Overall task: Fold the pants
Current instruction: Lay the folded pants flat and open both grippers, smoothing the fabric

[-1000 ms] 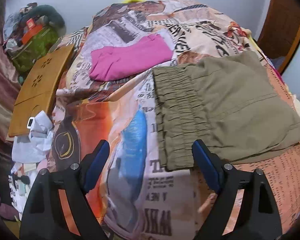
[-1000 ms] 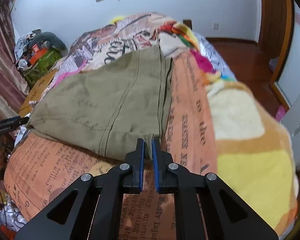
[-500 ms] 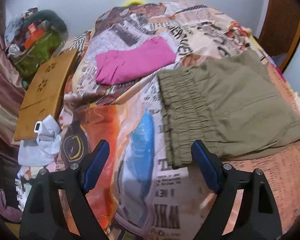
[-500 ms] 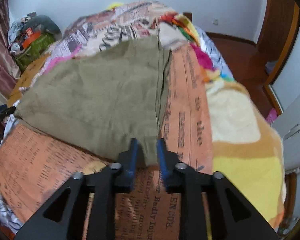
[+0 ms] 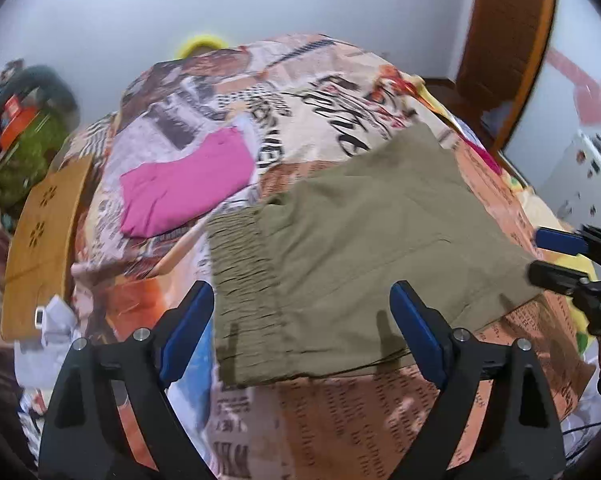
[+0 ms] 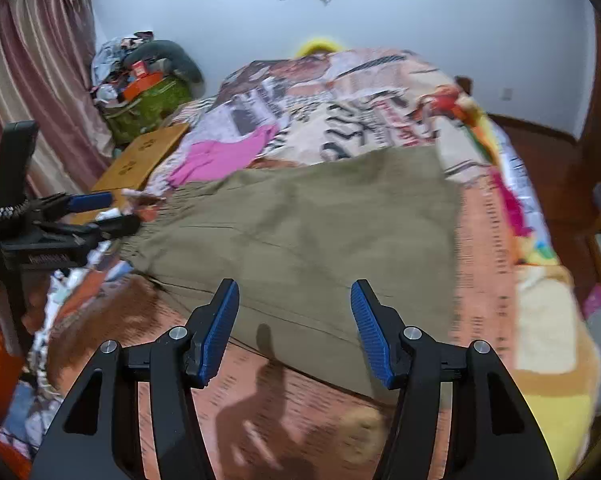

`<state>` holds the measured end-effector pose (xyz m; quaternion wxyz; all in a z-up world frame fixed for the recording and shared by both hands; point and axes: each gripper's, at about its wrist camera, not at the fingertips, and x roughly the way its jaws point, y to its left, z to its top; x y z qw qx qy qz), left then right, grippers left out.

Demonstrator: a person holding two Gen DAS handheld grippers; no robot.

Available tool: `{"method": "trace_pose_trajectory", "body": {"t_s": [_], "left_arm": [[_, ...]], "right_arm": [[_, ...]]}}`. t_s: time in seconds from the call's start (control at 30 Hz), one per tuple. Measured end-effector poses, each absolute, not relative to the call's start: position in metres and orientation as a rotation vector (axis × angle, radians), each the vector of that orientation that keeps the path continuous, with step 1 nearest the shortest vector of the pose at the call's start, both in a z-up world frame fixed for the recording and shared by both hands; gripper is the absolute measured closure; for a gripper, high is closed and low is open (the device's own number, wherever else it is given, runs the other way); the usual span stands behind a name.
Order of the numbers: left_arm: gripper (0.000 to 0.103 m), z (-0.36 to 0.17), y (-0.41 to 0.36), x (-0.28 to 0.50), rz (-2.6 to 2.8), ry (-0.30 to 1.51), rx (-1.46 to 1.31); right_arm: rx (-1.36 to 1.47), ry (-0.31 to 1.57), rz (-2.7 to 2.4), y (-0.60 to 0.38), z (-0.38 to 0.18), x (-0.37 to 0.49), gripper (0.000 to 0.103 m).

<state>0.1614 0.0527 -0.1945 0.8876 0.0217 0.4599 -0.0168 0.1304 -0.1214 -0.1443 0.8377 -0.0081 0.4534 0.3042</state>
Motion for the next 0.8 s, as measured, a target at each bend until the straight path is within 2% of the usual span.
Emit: {"method": "trace_pose_trajectory", "body": {"t_s": [0.13, 0.27, 0.37, 0.8], "left_arm": [[0.013, -0.209, 0.037, 0.169, -0.074, 0.991, 0.078], [0.011, -0.235, 0.031, 0.177, -0.084, 1.049, 0.089], [0.001, -0.253, 0.036, 0.179, -0.067, 1.081, 0.074], [0.0, -0.249, 0.061, 0.166, -0.006, 1.068, 0.066]], "right_arm": [[-0.005, 1.043, 0.677, -0.103, -0.164, 0.143, 0.048], [0.012, 1.128, 0.693, -0.096, -0.186, 0.148, 0.041], [-0.006, 1.143, 0.689, -0.098, -0.194, 0.147, 0.04], [-0.002, 1.128, 0.604, -0.137, -0.187, 0.14, 0.04]]}}
